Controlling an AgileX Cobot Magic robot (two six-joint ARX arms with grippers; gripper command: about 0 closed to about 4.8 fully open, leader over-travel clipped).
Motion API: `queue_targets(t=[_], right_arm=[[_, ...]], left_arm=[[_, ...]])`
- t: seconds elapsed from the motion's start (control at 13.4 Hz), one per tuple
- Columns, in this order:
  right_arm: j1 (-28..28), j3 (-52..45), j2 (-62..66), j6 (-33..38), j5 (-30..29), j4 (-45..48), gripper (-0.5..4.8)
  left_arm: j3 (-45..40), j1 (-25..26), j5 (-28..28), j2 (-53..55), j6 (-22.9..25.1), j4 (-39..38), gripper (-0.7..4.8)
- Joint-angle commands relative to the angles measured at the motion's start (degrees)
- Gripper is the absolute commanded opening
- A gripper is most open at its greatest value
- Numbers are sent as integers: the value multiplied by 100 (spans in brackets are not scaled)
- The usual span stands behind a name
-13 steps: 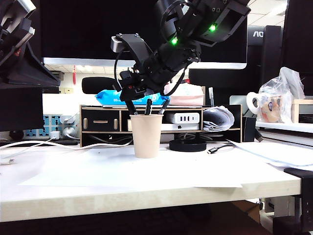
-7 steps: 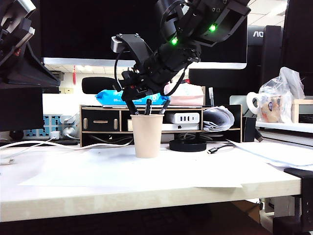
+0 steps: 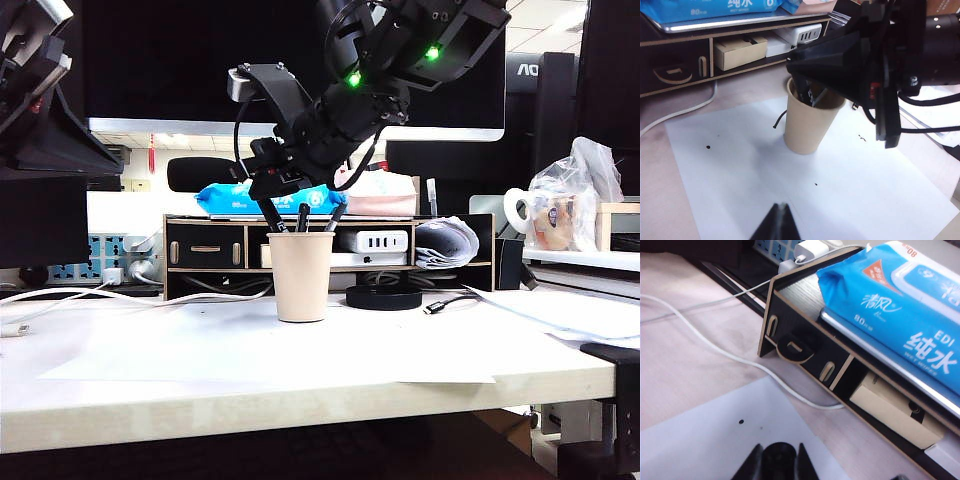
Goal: Pick up the marker from the paper cup and put it on the table.
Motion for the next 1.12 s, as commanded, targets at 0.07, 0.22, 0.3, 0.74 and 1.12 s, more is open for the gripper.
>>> queue_targets(t=[0.07, 0.22, 0.3, 0.74, 1.12], right_arm=[[-2, 42, -66, 26, 39, 92, 41], [-2, 42, -140, 52, 39, 79, 41], [-2, 42, -168, 57, 39, 79, 41], [-7, 44, -442, 98, 33, 107, 41], [-4, 52, -726, 289, -11, 398, 41]], left_arm=[[31, -2, -7, -13, 46, 87, -3], [31, -2, -9, -15, 44, 87, -3], [31, -2, -9, -15, 44, 87, -3], [31, -2, -17, -15, 44, 87, -3], [31, -2, -17, -13, 44, 85, -3]])
